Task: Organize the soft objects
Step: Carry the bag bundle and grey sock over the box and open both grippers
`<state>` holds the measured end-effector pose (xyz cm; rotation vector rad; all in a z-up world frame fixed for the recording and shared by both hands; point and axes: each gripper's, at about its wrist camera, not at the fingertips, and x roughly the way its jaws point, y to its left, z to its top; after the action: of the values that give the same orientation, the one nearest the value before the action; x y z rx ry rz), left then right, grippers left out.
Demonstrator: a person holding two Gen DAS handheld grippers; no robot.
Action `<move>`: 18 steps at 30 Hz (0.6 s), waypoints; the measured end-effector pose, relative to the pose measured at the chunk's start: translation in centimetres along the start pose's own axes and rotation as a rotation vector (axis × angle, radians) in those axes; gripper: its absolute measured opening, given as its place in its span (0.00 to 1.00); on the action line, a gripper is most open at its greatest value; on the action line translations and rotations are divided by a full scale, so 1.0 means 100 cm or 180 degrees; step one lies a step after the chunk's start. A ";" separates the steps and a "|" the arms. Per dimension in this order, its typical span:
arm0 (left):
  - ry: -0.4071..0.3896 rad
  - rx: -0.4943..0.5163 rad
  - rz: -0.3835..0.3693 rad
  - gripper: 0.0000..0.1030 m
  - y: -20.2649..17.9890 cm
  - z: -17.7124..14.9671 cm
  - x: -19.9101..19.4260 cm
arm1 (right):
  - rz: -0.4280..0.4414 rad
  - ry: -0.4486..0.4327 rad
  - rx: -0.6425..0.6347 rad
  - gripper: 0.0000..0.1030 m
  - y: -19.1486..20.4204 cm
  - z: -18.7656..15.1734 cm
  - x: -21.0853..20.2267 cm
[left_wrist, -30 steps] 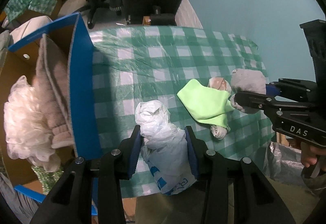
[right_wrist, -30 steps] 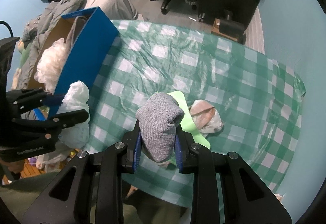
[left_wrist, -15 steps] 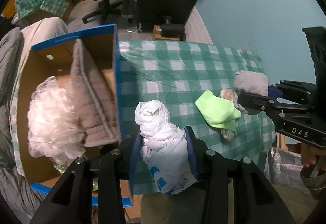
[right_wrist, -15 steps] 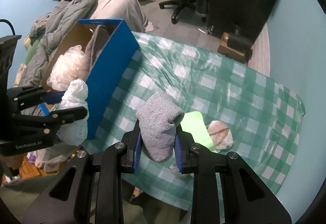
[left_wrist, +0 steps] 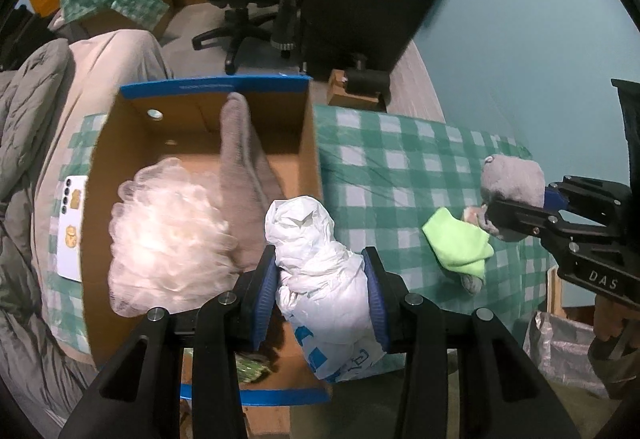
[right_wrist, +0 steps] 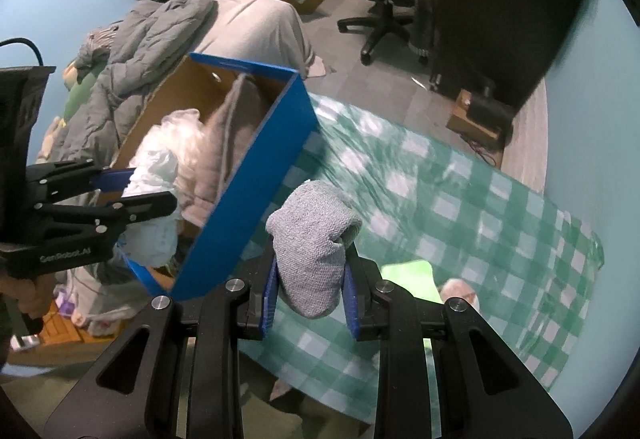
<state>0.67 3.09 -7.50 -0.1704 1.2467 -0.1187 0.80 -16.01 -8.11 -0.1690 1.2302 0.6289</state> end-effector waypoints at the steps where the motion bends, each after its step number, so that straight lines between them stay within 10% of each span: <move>1: -0.0013 -0.0001 0.0009 0.41 0.002 0.001 -0.001 | 0.0006 -0.0002 -0.0024 0.25 0.004 0.004 0.001; 18: -0.0093 -0.0085 0.0215 0.41 0.066 0.029 -0.003 | 0.0164 0.0045 -0.0311 0.25 0.063 0.061 0.039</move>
<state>3.31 9.84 -7.63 -0.1527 1.2241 -0.0412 3.17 -6.72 -8.24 -0.2242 1.2211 0.7343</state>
